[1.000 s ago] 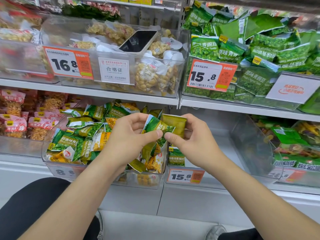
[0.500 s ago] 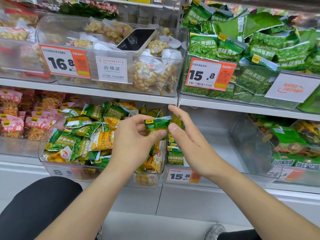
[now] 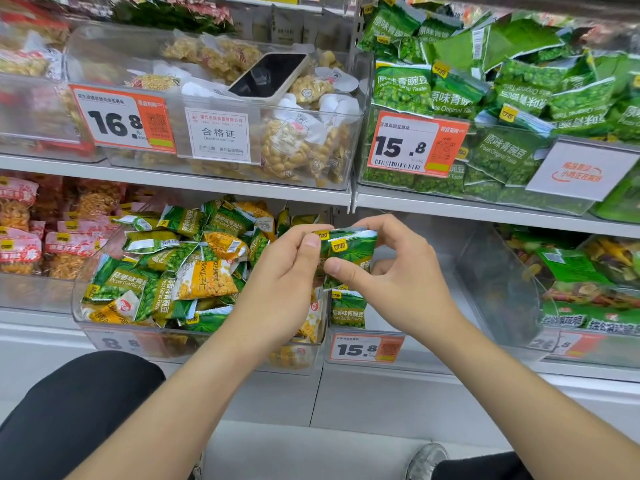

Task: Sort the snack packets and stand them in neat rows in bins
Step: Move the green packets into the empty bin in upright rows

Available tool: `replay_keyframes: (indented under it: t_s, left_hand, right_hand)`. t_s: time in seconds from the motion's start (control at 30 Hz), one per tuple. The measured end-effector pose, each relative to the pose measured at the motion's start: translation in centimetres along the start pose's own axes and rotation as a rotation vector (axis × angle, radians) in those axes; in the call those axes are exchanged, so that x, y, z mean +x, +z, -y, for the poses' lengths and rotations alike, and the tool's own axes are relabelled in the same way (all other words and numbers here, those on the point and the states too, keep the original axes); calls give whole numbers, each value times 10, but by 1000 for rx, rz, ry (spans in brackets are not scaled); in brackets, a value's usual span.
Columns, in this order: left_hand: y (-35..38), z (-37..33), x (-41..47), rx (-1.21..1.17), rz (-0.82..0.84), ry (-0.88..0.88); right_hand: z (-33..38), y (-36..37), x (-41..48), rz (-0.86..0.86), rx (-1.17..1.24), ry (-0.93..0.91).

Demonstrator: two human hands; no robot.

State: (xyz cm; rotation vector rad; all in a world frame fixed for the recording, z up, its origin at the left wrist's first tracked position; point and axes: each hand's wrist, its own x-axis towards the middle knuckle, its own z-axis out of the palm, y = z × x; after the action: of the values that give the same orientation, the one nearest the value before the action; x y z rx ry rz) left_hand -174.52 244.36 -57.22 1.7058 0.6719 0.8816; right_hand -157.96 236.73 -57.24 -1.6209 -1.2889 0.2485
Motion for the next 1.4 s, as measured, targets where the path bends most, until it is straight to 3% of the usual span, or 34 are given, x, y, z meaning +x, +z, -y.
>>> replay_keyframes:
  t_s: [0.1, 0.2, 0.3, 0.4, 0.5, 0.67, 0.83, 0.93, 1.07, 1.4]
  left_hand:
    - [0, -1, -1, -45, 106, -5]
    - [3, -1, -7, 260, 182, 136]
    - [5, 6, -4, 488, 78, 276]
    - [2, 10, 2, 480, -24, 307]
    - [0, 11, 3, 324, -37, 219]
    - [7, 12, 3, 301, 17, 126]
    - [9, 28, 2, 686, -5, 212]
    - [9, 35, 2, 769, 23, 142]
    - [12, 38, 3, 780, 70, 107]
    - [9, 41, 5, 780, 98, 105]
  right_hand:
    - [-3, 0, 1, 78, -24, 32]
    - [1, 2, -2, 115, 62, 70]
    - [0, 0, -3, 194, 105, 86]
    - [2, -10, 1, 336, 217, 93]
    - [-2, -23, 7, 403, 205, 14]
    - [-16, -40, 15, 441, -26, -112]
    - [-44, -50, 27, 339, -461, -106]
    - [-69, -45, 28, 496, -707, -22]
    - [-82, -14, 21, 671, -671, 2]
    - [-84, 14, 32, 616, -730, 52]
